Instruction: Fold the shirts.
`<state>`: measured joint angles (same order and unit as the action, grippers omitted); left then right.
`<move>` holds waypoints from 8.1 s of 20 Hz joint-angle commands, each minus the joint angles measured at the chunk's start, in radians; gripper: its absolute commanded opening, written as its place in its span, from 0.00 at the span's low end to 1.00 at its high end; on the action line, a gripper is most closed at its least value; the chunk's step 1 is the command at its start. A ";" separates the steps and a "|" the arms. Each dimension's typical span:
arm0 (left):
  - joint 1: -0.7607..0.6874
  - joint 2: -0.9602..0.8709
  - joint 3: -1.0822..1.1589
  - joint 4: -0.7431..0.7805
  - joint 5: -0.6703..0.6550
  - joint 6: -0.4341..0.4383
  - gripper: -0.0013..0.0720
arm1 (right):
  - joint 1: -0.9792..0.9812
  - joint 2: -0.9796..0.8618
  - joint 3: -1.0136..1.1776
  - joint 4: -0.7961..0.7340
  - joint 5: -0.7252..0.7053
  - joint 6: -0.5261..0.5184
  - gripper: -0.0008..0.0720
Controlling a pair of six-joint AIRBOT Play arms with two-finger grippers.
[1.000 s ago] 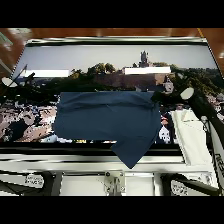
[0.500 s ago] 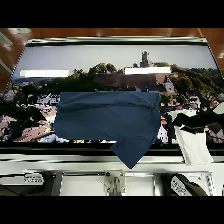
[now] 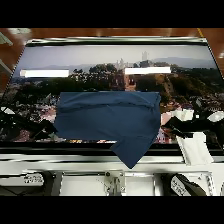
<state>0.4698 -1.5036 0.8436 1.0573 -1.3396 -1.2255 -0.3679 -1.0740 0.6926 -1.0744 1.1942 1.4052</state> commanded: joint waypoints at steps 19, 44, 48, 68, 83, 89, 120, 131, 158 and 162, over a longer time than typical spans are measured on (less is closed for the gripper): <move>-0.070 0.066 -0.027 -0.066 0.114 0.013 0.06 | 0.004 0.001 -0.308 0.182 -0.085 -0.027 0.83; -0.106 0.119 0.251 -0.124 0.167 0.022 0.06 | 0.275 -0.019 0.103 0.244 -0.339 0.054 0.09; -0.201 0.035 0.381 -0.124 0.253 -0.042 0.06 | 0.277 -0.188 0.255 0.220 -0.403 0.076 0.09; -0.177 -0.326 0.776 -0.124 0.028 -0.208 0.82 | 0.129 -0.615 0.565 0.058 -0.170 -0.024 0.94; -0.319 -0.309 0.775 -0.404 0.004 -0.010 0.21 | 0.178 -0.687 0.566 0.340 -0.192 -0.106 0.09; -0.537 -0.363 0.770 -0.444 0.083 0.040 0.09 | 0.174 -0.381 0.566 0.338 -0.045 -0.050 0.09; -0.334 -0.013 0.771 -0.742 0.153 0.129 0.06 | 0.692 -0.361 0.566 0.308 -0.305 0.179 0.09; -0.255 0.135 0.770 -0.698 -0.108 0.152 0.06 | 0.835 -0.723 0.566 0.948 -0.460 -0.124 0.83; -0.264 0.128 0.770 -0.627 -0.109 0.103 0.06 | 0.438 -0.470 0.108 0.421 -0.321 0.092 0.32; -0.267 0.128 0.770 -0.627 -0.109 0.104 0.06 | 0.388 -0.390 0.193 0.517 -0.224 -0.110 0.09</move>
<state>0.2050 -1.3746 1.6135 0.4301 -1.4487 -1.1217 0.0437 -1.5082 0.8371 -0.6327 0.9180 1.4090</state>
